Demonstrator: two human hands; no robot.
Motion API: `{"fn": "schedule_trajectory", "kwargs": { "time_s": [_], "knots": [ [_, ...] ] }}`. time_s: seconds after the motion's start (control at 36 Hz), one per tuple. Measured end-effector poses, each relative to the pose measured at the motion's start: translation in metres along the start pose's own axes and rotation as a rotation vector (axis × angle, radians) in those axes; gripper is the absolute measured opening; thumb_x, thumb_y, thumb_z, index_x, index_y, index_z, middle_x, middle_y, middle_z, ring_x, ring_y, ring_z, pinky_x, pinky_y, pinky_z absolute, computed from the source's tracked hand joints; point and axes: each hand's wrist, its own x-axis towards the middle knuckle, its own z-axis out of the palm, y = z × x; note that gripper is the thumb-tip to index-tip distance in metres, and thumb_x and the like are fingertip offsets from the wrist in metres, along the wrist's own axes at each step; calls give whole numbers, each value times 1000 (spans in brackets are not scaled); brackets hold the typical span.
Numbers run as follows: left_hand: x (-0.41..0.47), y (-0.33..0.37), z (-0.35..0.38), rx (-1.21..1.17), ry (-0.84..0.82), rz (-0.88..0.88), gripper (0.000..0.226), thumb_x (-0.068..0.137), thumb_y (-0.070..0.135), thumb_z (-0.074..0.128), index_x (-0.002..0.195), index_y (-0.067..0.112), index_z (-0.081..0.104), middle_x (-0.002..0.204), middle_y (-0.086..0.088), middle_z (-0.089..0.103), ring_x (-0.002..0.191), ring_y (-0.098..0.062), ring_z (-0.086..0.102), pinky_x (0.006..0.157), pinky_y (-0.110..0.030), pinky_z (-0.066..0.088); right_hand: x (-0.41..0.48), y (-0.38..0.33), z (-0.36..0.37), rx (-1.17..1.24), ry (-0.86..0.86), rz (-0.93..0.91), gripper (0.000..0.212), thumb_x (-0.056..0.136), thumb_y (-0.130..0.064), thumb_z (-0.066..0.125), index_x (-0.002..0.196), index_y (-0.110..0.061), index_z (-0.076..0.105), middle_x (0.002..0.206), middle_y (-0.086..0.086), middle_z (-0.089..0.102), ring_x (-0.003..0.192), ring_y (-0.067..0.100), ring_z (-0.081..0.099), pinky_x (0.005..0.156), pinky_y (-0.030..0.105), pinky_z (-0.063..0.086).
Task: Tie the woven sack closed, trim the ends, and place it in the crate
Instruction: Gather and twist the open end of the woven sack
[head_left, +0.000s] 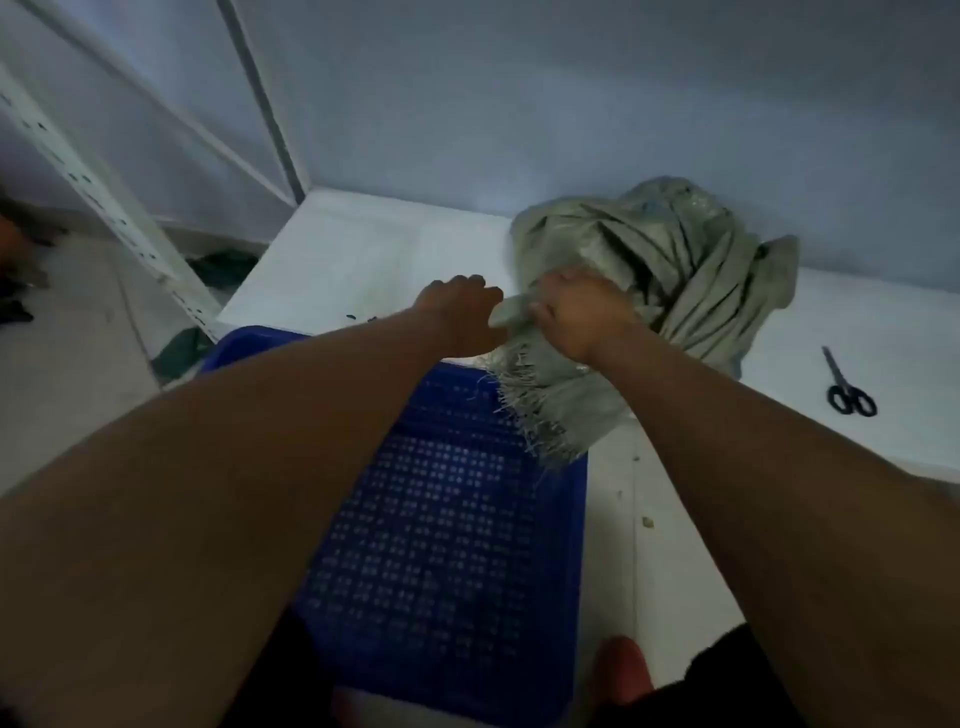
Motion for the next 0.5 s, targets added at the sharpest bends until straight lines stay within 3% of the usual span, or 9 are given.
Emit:
{"fn": "schedule_trajectory", "kwargs": {
  "time_s": [0.11,0.22,0.39,0.5],
  "knots": [
    [-12,13,-4,27,52,23,47,89,54,46,119,20,59,118,-8,59,110,-28,57,86,-39,43,-19,3,1,-9,49,8,44,102,-37,41,136,-11,52,139,15,56,124,34,53,99,41,42],
    [-40,25,-21,12,67,1,48,89,55,45,117,19,60,117,-9,59,109,-29,56,87,-40,43,-48,-4,-12,6,60,13,46,102,-38,41,139,-13,50,141,13,54,127,33,51,97,39,42],
    [-78,31,-55,121,92,18,60,91,59,44,136,20,51,129,-10,55,119,-29,53,95,-42,43,-79,-8,-46,-40,19,31,51,101,-42,42,145,-18,46,144,13,52,128,33,50,99,43,43],
    [-98,34,-72,142,125,8,62,90,59,46,139,21,49,132,-9,55,119,-29,53,93,-42,44,-98,-12,-67,-42,28,61,53,100,-44,44,145,-16,45,143,13,51,129,32,49,100,44,46]
  ]
}}
